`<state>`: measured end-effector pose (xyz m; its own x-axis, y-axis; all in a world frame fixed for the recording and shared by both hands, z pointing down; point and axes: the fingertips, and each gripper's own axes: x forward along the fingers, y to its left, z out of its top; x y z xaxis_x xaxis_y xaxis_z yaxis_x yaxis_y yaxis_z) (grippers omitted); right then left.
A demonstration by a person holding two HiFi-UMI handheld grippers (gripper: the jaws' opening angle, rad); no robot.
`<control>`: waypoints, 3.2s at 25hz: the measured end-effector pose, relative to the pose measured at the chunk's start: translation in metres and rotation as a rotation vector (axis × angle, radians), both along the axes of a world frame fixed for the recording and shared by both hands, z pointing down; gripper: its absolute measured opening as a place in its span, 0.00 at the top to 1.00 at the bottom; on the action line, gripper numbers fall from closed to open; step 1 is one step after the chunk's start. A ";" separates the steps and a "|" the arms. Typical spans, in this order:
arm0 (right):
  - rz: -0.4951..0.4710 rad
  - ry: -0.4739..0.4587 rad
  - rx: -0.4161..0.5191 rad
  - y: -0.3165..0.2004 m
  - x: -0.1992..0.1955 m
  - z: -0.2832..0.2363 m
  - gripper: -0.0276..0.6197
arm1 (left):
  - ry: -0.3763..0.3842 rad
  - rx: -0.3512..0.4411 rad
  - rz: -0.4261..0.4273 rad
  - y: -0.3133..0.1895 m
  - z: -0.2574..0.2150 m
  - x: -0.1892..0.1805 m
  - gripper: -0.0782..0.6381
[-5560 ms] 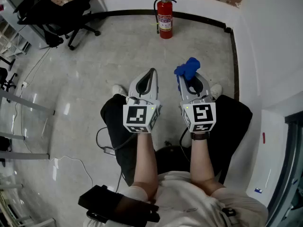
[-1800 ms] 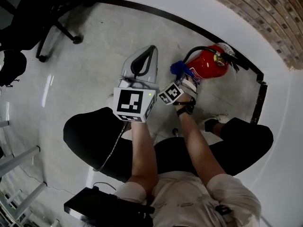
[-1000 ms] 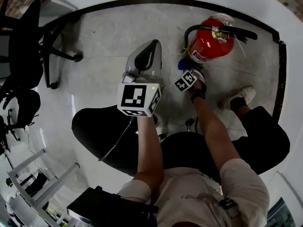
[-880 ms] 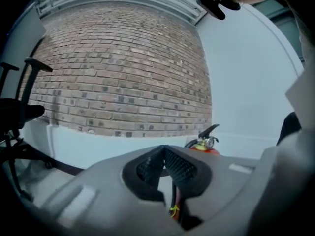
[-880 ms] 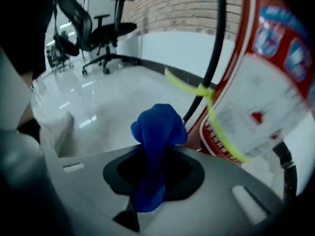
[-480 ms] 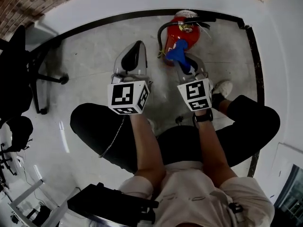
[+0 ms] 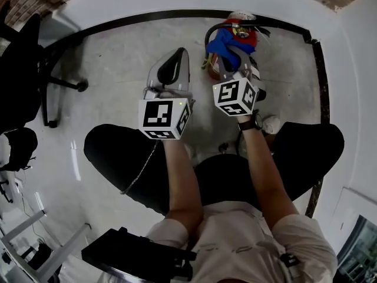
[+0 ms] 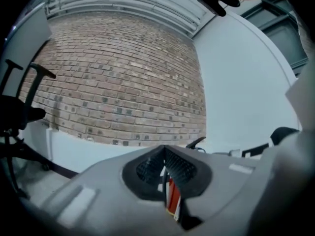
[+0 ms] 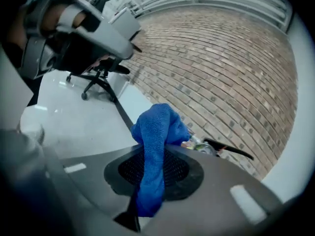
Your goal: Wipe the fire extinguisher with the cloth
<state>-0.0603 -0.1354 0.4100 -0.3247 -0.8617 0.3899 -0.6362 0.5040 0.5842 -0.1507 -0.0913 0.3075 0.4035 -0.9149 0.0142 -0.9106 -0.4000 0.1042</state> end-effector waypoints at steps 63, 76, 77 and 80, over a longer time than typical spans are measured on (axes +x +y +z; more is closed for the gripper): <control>-0.131 0.132 -0.513 0.027 0.022 0.320 0.86 | 0.003 -0.099 0.040 -0.029 0.057 0.025 0.89; 0.086 -0.347 -0.769 0.042 0.051 0.314 0.85 | -0.033 -0.099 0.044 -0.052 0.044 0.026 0.89; 0.128 -0.469 -0.752 0.046 0.052 0.287 0.85 | -0.033 -0.091 0.050 -0.051 0.039 0.028 0.89; 0.192 -0.809 -0.589 0.051 0.061 0.177 0.85 | -0.026 -0.068 0.061 -0.048 0.023 0.028 0.89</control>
